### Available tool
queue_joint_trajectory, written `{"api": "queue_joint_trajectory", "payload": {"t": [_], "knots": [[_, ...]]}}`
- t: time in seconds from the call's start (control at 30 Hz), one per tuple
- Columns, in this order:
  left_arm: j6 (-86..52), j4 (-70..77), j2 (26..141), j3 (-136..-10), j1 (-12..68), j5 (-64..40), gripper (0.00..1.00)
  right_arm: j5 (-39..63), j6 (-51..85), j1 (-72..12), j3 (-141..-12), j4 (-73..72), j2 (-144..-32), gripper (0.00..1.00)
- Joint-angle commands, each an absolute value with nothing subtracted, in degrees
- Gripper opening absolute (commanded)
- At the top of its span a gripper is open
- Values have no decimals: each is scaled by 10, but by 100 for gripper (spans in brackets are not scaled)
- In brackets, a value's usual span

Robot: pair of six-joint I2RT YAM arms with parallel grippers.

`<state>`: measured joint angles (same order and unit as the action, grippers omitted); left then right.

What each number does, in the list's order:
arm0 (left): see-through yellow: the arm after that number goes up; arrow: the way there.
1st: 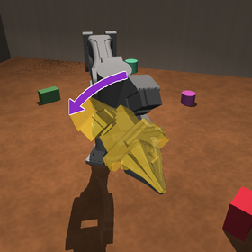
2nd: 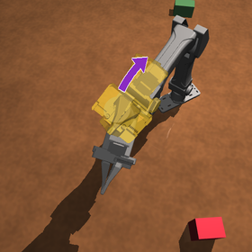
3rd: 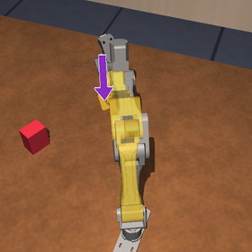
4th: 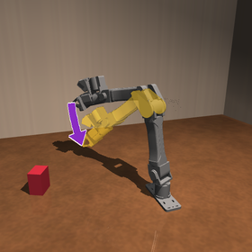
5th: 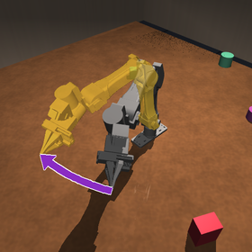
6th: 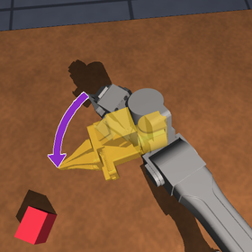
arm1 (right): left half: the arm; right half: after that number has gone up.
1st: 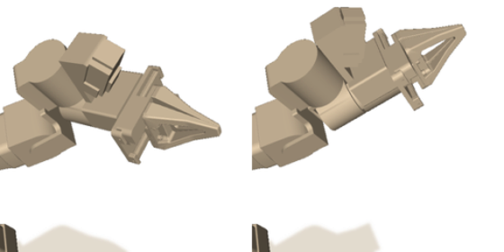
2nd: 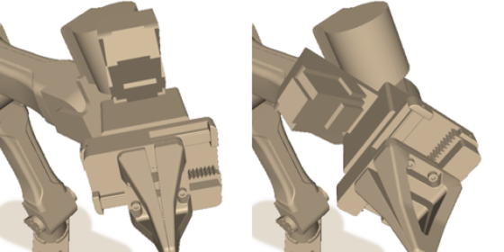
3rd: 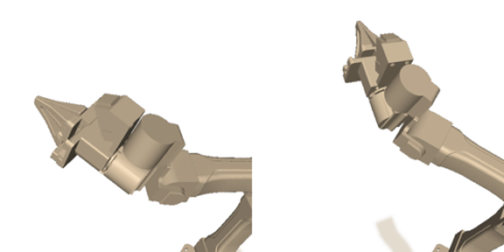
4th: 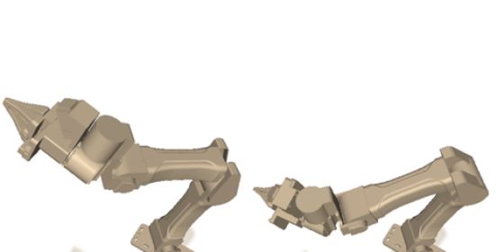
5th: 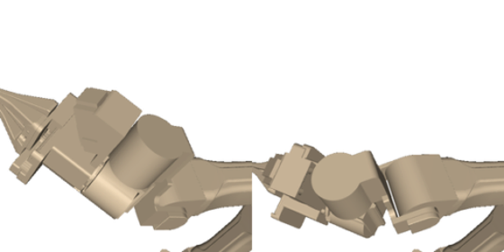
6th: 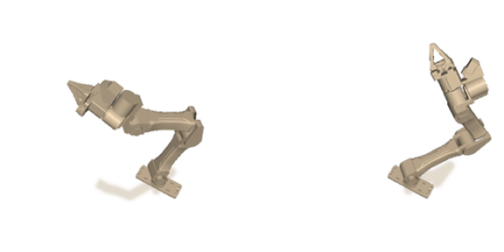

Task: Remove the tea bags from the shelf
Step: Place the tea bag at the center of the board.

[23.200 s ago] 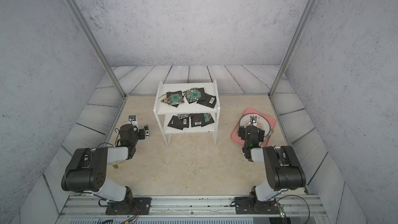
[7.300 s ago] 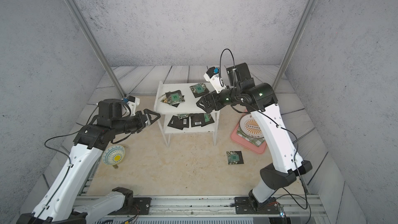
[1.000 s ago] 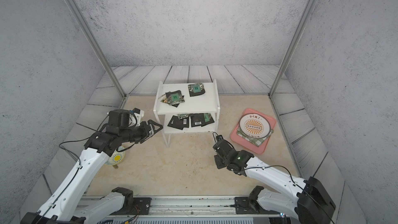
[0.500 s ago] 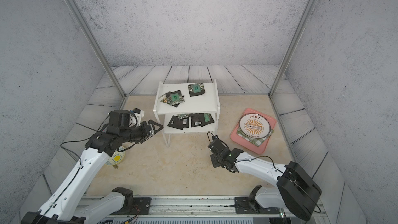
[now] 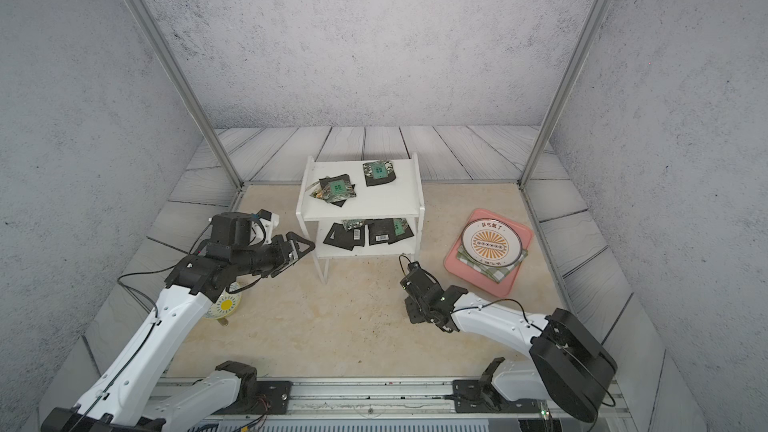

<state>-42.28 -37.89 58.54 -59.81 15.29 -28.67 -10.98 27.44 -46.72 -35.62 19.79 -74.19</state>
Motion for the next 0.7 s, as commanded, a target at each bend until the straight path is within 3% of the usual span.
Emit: {"api": "queue_joint_trajectory", "payload": {"t": [0.0, 0.67], "knots": [[-417, -375, 582, -592, 157, -284, 75, -104, 274, -469, -368, 209, -745, 39], [-371, -437, 581, -672, 157, -266, 75, -62, 225, -470, -486, 355, -605, 49]]}}
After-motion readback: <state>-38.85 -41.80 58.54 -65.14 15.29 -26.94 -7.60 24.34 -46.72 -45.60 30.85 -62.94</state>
